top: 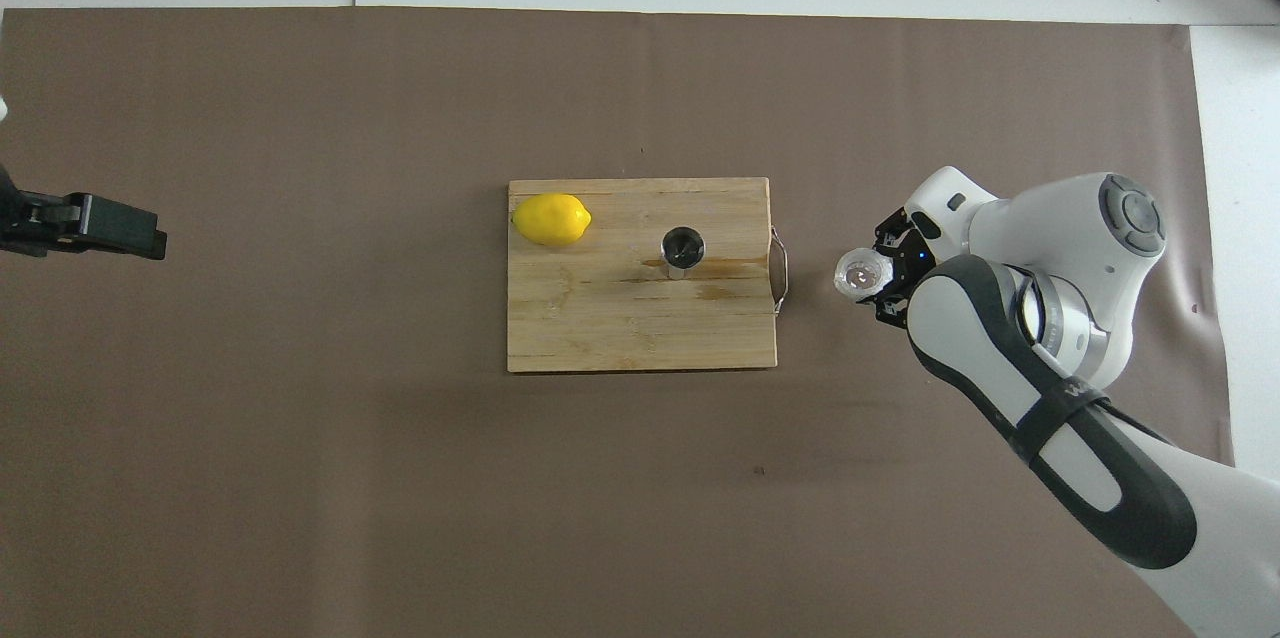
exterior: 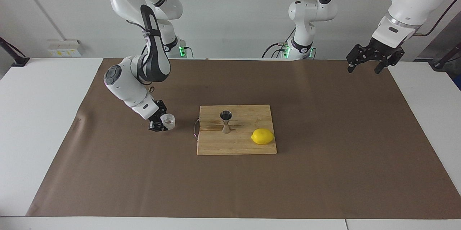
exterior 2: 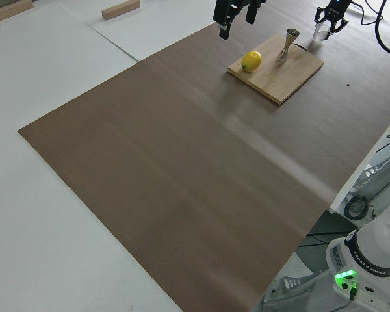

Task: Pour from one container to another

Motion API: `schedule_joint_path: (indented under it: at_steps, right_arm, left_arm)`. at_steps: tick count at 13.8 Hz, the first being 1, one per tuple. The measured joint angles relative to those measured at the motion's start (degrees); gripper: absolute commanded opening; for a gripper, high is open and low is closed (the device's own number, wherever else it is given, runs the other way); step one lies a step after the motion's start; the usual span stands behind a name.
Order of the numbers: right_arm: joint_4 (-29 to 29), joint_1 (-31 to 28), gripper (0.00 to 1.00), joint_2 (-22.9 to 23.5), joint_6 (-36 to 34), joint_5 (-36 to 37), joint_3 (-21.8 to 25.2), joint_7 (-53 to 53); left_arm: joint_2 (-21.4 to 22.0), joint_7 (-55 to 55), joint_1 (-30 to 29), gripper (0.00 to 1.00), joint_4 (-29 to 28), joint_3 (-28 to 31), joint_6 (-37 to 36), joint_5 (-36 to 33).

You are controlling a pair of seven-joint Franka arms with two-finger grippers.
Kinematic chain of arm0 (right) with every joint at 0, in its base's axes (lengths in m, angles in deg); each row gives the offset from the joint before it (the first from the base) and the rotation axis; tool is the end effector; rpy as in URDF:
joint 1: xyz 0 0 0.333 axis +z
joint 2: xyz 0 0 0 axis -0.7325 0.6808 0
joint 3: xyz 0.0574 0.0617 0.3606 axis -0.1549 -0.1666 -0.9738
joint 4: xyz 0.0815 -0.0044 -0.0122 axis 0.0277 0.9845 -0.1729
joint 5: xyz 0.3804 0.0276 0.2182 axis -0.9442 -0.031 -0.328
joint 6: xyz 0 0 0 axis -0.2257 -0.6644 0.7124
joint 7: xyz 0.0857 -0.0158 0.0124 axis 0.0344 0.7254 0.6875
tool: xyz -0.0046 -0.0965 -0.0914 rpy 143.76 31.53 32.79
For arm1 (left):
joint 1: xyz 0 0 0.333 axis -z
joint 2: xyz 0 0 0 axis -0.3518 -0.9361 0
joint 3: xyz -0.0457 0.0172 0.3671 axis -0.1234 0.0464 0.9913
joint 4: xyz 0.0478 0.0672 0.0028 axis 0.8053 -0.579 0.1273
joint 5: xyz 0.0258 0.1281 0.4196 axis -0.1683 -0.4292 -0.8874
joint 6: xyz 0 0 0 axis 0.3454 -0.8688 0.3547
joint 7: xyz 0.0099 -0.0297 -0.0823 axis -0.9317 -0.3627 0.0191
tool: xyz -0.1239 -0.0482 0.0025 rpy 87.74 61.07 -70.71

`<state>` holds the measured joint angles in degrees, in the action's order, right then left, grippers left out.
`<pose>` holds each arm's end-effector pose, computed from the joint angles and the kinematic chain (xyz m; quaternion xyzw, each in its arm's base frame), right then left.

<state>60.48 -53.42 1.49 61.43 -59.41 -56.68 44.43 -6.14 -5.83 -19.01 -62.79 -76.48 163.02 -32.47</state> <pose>0.6131 0.0200 0.2781 -0.7171 -0.6821 -0.0986 0.1038 0.5925 -0.0360 0.6565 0.9988 -0.0467 0.0030 0.0154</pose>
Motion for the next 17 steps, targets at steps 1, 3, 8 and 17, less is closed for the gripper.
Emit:
schedule_joint_path:
  at_steps: [1, 3, 8, 17]
  right_arm:
    - [0.30, -1.24, 0.32, -0.16, -0.05, -0.35, -0.04, 1.66]
    - [0.84, -3.43, 0.33, -0.54, -0.18, -0.41, -0.08, 4.63]
    - [1.27, -7.83, 0.93, -0.89, -1.45, -0.41, -0.02, 9.71]
    - [0.91, -8.63, 1.00, -8.80, -7.06, -0.37, -0.24, 4.87]
  left_arm:
    - [0.00, 0.00, 0.00, 1.00, 0.00, 0.00, 0.00, 0.00]
    - [0.00, 0.00, 0.00, 1.00, 0.00, 0.00, 0.00, 0.00]
    - [0.00, 0.00, 0.00, 1.00, 0.00, 0.00, 0.00, 0.00]
    - [0.00, 0.00, 0.00, 1.00, 0.00, 0.00, 0.00, 0.00]
